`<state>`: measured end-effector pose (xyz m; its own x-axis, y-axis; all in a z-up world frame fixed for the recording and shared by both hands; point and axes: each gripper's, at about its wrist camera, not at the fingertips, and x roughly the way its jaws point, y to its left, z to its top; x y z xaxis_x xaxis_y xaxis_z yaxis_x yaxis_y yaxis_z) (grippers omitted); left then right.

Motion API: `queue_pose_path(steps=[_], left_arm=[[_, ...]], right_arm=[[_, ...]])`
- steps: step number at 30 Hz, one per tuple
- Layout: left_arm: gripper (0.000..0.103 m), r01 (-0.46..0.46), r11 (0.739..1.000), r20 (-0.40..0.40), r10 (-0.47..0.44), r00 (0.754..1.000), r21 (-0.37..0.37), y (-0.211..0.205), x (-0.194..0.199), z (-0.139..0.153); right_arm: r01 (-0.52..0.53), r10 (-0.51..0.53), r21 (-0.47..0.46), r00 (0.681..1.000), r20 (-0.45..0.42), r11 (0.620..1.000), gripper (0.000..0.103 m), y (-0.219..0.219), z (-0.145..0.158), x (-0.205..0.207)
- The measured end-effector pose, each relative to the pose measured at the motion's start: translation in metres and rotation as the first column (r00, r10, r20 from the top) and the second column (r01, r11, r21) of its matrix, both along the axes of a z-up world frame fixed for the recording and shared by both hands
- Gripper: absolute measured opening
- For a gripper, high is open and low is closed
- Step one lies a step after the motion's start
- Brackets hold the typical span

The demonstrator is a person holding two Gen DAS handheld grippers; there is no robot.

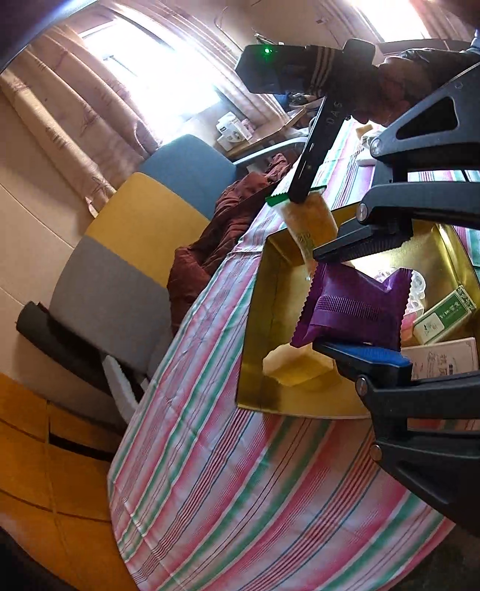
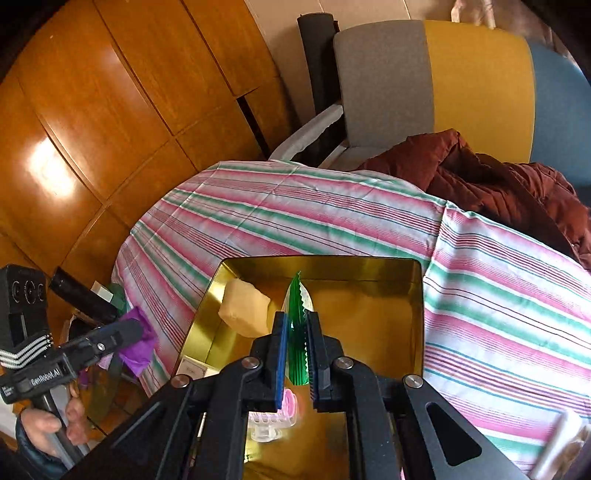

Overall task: Organize objects
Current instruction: 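Open both tools to drop the purple snack and snack bar in the tray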

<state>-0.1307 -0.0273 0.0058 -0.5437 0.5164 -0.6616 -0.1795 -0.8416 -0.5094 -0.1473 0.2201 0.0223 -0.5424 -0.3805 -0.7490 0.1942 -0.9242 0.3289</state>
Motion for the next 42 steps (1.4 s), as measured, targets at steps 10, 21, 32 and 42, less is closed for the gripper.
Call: queue_pose_path(steps=[10, 21, 32, 42], left_arm=[[0.051, -0.037, 0.999, 0.115, 0.032, 0.993, 0.035, 0.005, -0.016, -0.032], [0.051, -0.049, 0.995, 0.057, 0.054, 0.997, -0.091, 0.007, 0.021, -0.031], [0.051, -0.055, 0.948, -0.06, 0.038, 0.997, -0.312, 0.028, 0.073, -0.028], [0.051, -0.082, 0.903, -0.176, 0.007, 0.984, -0.422, 0.042, 0.101, -0.018]], right_arm=[[-0.037, 0.045, -0.152, 0.998, 0.05, 0.988, 0.014, -0.011, -0.016, 0.009], [-0.002, 0.002, -0.007, 0.998, 0.066, 1.0, 0.059, -0.013, -0.038, 0.058], [0.091, -0.089, 0.16, 0.996, -0.021, 0.983, 0.087, -0.018, -0.045, 0.111], [0.216, -0.191, 0.231, 0.973, -0.126, 0.949, 0.087, -0.008, -0.042, 0.137]])
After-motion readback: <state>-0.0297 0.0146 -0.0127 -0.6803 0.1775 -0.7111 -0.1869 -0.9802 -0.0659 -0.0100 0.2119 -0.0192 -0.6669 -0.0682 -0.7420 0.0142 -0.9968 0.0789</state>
